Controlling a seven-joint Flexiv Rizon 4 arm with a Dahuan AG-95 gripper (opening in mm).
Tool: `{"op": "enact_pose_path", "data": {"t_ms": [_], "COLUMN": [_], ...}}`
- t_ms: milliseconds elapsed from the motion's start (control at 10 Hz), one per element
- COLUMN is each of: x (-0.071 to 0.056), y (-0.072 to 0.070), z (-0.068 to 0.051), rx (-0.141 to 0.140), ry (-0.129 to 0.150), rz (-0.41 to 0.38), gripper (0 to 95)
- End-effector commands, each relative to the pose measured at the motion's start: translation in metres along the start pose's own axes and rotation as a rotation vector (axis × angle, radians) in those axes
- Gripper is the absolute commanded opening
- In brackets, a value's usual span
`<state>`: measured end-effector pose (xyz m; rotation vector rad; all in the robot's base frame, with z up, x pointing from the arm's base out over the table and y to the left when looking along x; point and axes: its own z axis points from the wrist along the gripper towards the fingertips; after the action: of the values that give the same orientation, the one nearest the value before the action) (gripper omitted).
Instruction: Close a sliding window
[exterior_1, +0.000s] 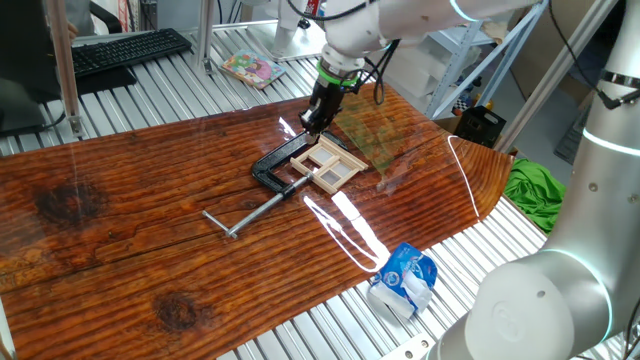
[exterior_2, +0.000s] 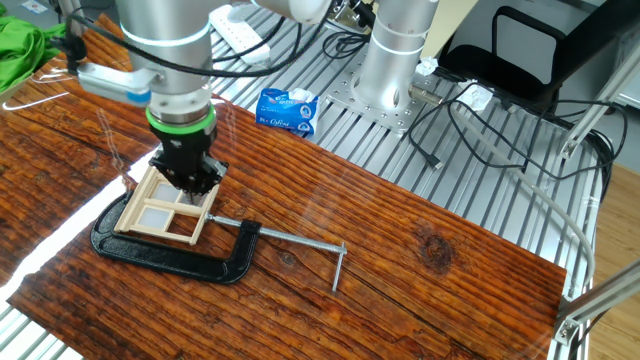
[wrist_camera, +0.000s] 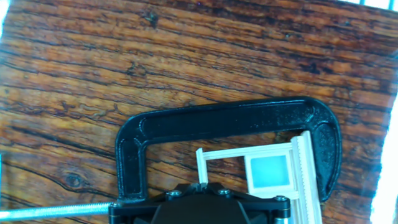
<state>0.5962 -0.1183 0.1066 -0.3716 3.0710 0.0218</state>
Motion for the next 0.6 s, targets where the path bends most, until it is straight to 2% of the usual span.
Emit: {"op": "enact_pose_path", "data": {"t_ms": [100, 200, 400, 600], "x": [-0.0015, -0.0015, -0.0015, -0.0015], "y": [-0.0013, -0.0013, -0.0013, -0.0013], "z": [0.0004, 0.0004, 0.0004, 0.0004], "rx": [0.000, -0.016, -0.016, -0.010], "ry": [0.070, 0.112, 0.142, 0.150], "rz": [0.002, 0.021, 0.061, 0.093], "gripper": [0.0, 0.0, 0.0, 0.0]}}
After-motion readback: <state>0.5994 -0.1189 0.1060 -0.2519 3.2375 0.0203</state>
